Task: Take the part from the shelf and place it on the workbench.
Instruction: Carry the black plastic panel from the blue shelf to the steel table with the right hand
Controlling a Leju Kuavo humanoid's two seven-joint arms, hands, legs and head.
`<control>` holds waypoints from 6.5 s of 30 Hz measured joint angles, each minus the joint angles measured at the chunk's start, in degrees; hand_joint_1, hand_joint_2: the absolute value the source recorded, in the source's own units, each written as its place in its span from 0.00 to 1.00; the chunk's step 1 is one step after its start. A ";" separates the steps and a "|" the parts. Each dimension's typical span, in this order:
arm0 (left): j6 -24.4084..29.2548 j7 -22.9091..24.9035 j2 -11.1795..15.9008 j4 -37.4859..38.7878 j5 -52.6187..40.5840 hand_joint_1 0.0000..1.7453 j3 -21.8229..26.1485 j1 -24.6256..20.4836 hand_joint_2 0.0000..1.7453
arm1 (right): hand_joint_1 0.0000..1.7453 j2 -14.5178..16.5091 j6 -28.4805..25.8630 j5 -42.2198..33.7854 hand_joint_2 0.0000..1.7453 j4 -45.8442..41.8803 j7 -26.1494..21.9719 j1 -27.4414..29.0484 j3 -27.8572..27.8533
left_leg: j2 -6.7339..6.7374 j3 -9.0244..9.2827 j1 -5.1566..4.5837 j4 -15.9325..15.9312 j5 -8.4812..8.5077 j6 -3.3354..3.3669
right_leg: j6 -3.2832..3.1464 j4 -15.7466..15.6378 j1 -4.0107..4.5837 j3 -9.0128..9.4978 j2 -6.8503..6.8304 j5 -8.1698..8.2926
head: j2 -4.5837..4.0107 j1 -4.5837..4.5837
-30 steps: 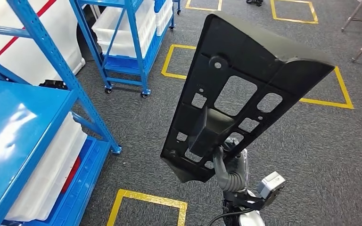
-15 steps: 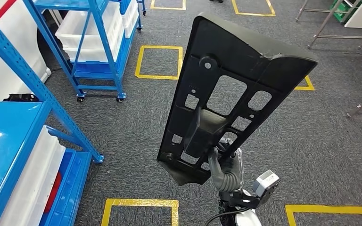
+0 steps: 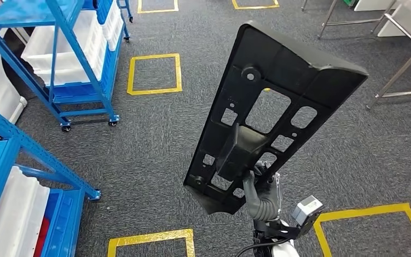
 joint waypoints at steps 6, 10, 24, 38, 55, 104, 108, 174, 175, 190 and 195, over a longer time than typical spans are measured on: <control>-3.41 -3.51 0.69 -0.22 1.30 0.00 1.44 0.35 0.00 | 1.00 0.07 0.45 0.05 1.00 -1.16 0.02 1.77 -1.72 | -2.80 1.56 0.44 -5.98 6.18 0.04 | 0.48 0.83 -0.04 0.14 4.32 -0.42 | 0.00 0.00; -5.95 -5.15 1.20 -0.28 1.83 0.00 2.17 0.30 0.00 | 1.00 0.22 0.78 0.28 1.00 -2.81 0.02 2.78 -3.58 | -4.24 3.42 0.40 -10.49 7.25 0.71 | 1.84 1.35 -0.29 -0.85 6.43 -0.36 | 0.00 0.00; -12.20 -9.90 5.30 -1.01 2.57 0.00 3.13 -0.80 0.00 | 1.00 0.94 1.86 2.01 1.00 -8.25 -0.01 6.57 -10.86 | 4.43 5.07 -0.25 -11.45 6.41 0.95 | 1.89 1.24 0.48 -0.51 -3.64 -0.72 | 0.00 0.01; -18.25 -9.95 6.86 -1.69 -0.46 0.00 1.90 -1.24 0.00 | 1.00 2.56 1.87 1.03 1.00 -12.24 0.00 9.88 -17.43 | -4.32 3.21 0.63 -9.33 6.90 -0.03 | 0.91 1.53 -0.22 -0.03 5.78 -0.92 | 0.00 0.00; -18.05 -7.16 7.99 -1.97 -2.28 0.00 -1.23 -1.96 0.00 | 1.00 8.72 4.36 5.26 1.00 -17.05 0.01 14.03 -24.70 | 5.33 5.72 0.10 -11.66 5.99 0.59 | 1.64 1.11 0.70 -0.24 -3.69 -0.85 | 0.00 0.00; -26.43 -8.27 10.21 -2.90 -1.11 0.00 -3.32 -2.19 0.00 | 1.00 9.43 1.67 7.16 1.00 -15.45 0.94 11.48 -26.04 | -3.33 3.78 0.70 -11.44 7.09 1.38 | 2.29 2.63 -0.50 -1.28 5.50 -1.68 | 0.00 0.00; -27.27 -8.50 10.37 -3.01 -0.91 0.00 -3.32 -1.63 0.00 | 1.00 8.92 1.35 7.27 1.00 -14.84 1.11 11.46 -25.67 | -0.34 5.32 0.73 -11.87 5.95 1.88 | 3.34 14.69 -0.80 -8.50 0.25 -5.29 | 0.00 0.02; -29.09 -6.52 10.32 -3.66 2.82 0.00 -3.31 -0.29 0.00 | 1.00 -1.98 -15.68 26.16 1.00 -12.07 13.12 -2.66 -28.00 | -2.00 15.88 0.25 -16.02 0.80 2.46 | 3.92 9.88 -0.79 -10.49 -0.12 -6.92 | 0.00 -0.02; -28.97 -6.40 10.29 -3.62 2.89 0.00 -3.32 -0.25 0.00 | 1.00 -2.67 -15.19 26.57 1.00 -11.01 13.85 -3.77 -28.13 | -2.04 17.80 0.23 -16.62 -0.34 2.28 | 3.74 5.94 -0.63 -10.85 -0.17 -0.73 | 0.00 -0.03; -26.28 -6.17 9.95 -3.53 5.51 0.00 -3.26 -0.66 0.00 | 1.00 -10.26 -10.63 30.09 1.00 4.95 20.19 -26.25 -26.52 | -1.19 -4.11 -0.14 -4.96 -0.27 0.83 | 0.68 -2.28 0.06 6.52 0.34 -3.06 | 0.00 0.07; -26.02 -6.77 9.80 -3.38 6.52 0.00 -3.02 -0.25 0.00 | 1.00 -12.38 -9.87 28.96 1.00 10.37 20.62 -31.62 -24.13 | -1.80 -6.40 -1.03 -10.37 17.04 2.31 | 2.40 -1.63 0.37 9.59 0.98 -8.06 | 0.00 0.07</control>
